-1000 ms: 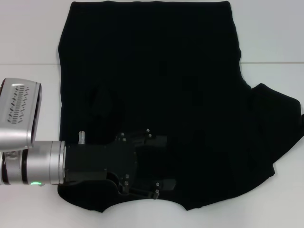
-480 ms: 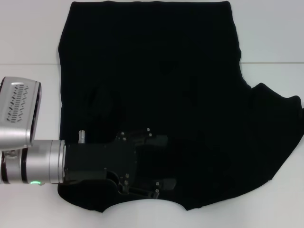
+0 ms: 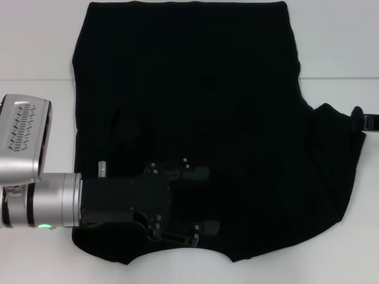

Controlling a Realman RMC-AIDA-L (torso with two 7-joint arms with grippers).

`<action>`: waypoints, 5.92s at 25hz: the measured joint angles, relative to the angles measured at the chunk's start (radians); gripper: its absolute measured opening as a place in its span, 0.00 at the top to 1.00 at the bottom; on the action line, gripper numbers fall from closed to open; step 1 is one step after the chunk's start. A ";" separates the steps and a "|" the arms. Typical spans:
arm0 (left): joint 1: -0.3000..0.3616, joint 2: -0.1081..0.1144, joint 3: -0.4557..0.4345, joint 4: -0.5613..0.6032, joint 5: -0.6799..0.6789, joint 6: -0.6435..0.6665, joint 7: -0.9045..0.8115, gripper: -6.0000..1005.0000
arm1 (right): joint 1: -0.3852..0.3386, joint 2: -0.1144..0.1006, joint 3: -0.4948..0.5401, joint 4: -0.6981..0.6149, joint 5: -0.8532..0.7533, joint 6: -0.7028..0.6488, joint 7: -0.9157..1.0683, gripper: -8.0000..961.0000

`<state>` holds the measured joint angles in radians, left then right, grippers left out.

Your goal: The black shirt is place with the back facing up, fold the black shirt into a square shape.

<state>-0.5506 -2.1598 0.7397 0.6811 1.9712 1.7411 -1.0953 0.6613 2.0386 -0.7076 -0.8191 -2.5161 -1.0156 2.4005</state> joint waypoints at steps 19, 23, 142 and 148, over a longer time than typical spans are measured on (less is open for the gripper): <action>0.011 0.003 -0.005 0.000 -0.030 -0.011 0.000 0.06 | 0.145 0.054 -0.140 0.137 0.058 -0.017 -0.075 0.99; 0.011 0.002 -0.005 0.000 -0.030 -0.018 0.001 0.06 | 0.157 0.055 -0.169 0.140 0.059 -0.025 -0.066 0.99; 0.077 0.002 -0.001 0.228 0.416 -0.429 -0.208 0.15 | 0.084 0.024 -0.299 0.250 0.711 -0.349 -0.846 0.05; 0.079 0.000 0.000 0.230 0.416 -0.433 -0.210 0.15 | 0.082 0.023 -0.290 0.250 0.711 -0.341 -0.845 0.05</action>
<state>-0.4712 -2.1594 0.7393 0.9108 2.3868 1.3079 -1.3055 0.7434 2.0616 -0.9973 -0.5691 -1.8055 -1.3564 1.5557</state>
